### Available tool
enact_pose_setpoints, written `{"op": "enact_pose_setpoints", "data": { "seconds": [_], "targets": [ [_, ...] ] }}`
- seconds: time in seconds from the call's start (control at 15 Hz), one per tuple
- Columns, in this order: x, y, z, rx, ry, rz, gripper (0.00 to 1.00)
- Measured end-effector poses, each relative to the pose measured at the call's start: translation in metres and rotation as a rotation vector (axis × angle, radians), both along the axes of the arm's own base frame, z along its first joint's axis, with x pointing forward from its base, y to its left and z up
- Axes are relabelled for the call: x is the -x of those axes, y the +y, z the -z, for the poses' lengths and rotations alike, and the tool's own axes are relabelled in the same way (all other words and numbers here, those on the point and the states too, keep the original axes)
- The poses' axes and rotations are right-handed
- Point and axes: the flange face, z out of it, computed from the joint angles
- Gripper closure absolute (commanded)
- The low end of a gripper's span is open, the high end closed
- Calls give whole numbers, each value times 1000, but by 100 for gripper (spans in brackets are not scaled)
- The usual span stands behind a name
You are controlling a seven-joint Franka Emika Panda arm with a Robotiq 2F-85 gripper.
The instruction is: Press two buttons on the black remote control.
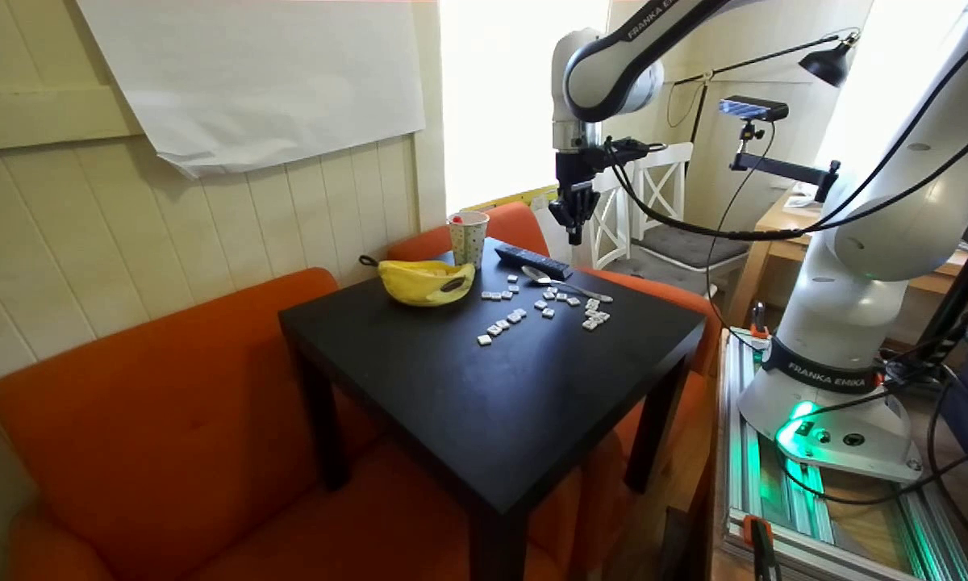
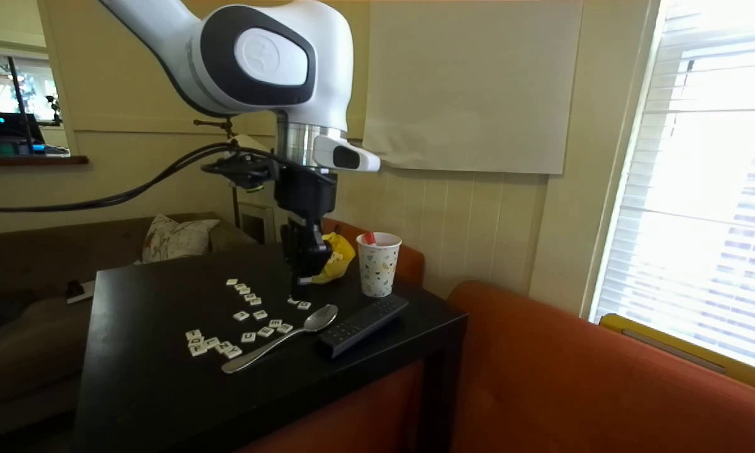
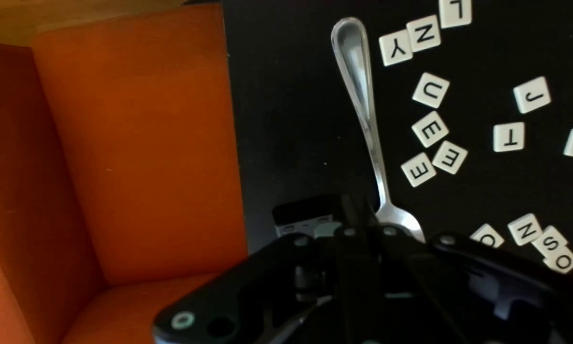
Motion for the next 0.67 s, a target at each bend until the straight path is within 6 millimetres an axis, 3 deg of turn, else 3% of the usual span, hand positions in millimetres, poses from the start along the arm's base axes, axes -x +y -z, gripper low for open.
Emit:
{"op": "enact_pose_setpoints", "data": {
  "seconds": [0.67],
  "targets": [
    [-2, 3, 3, 0, 3, 0, 100]
  ]
}}
